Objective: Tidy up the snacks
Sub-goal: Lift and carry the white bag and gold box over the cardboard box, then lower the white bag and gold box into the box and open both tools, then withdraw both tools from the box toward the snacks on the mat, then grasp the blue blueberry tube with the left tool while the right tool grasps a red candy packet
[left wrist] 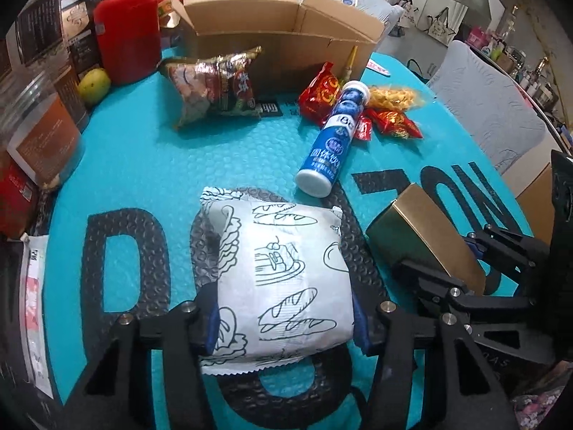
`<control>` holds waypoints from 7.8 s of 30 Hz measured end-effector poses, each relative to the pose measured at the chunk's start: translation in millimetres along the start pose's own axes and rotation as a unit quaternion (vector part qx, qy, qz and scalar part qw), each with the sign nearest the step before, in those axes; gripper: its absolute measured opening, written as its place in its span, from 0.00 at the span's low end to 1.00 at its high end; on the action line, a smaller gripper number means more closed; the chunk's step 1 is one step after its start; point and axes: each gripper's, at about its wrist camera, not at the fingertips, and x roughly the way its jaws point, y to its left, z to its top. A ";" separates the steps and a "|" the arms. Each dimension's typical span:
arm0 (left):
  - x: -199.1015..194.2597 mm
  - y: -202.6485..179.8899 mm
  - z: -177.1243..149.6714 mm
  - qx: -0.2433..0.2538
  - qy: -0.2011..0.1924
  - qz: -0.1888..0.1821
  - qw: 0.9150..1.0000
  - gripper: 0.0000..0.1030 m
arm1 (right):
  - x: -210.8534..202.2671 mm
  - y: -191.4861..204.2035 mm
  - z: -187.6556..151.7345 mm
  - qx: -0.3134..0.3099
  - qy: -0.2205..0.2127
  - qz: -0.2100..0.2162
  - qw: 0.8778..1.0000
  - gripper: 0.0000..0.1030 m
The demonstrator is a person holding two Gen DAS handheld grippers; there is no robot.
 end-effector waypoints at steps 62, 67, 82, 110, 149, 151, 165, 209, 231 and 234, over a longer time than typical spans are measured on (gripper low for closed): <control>-42.1 26.0 258.6 0.027 -0.220 0.046 0.974 0.53 | -22.4 -45.8 270.9 -0.094 -0.177 -0.024 0.979 0.42; -17.9 38.0 280.9 0.020 -0.204 0.061 0.977 0.53 | 7.5 -56.6 292.2 -0.090 -0.153 -0.035 0.983 0.42; 56.2 74.2 324.3 -0.006 -0.133 0.095 0.987 0.53 | 90.8 -79.7 330.2 -0.073 -0.076 -0.043 0.994 0.42; 106.6 70.6 333.2 0.002 -0.033 0.170 0.985 0.59 | 142.4 -111.1 330.6 -0.023 0.013 -0.074 0.997 0.57; -91.1 2.4 282.1 0.024 -0.220 0.163 0.961 0.71 | -79.7 -50.9 294.6 -0.037 -0.182 -0.101 0.977 0.71; -100.0 0.1 274.3 0.025 -0.232 0.161 0.959 0.78 | -87.6 -48.2 288.5 -0.039 -0.192 -0.107 0.975 0.73; -121.2 -15.1 223.5 0.051 -0.241 0.136 0.959 0.78 | -127.8 -34.8 233.1 -0.035 -0.225 -0.120 0.966 0.82; 3.7 -46.0 89.0 0.105 -0.056 0.043 0.992 0.78 | -37.3 -55.4 61.3 0.057 -0.095 -0.118 0.987 0.82; 81.1 -55.5 114.5 0.102 -0.006 0.015 0.995 0.56 | 15.0 -126.9 73.8 0.119 -0.047 -0.102 0.986 0.82; 92.3 -50.9 115.2 0.089 0.024 -0.015 0.996 0.35 | 22.1 -129.8 78.7 0.122 -0.045 -0.095 0.987 0.82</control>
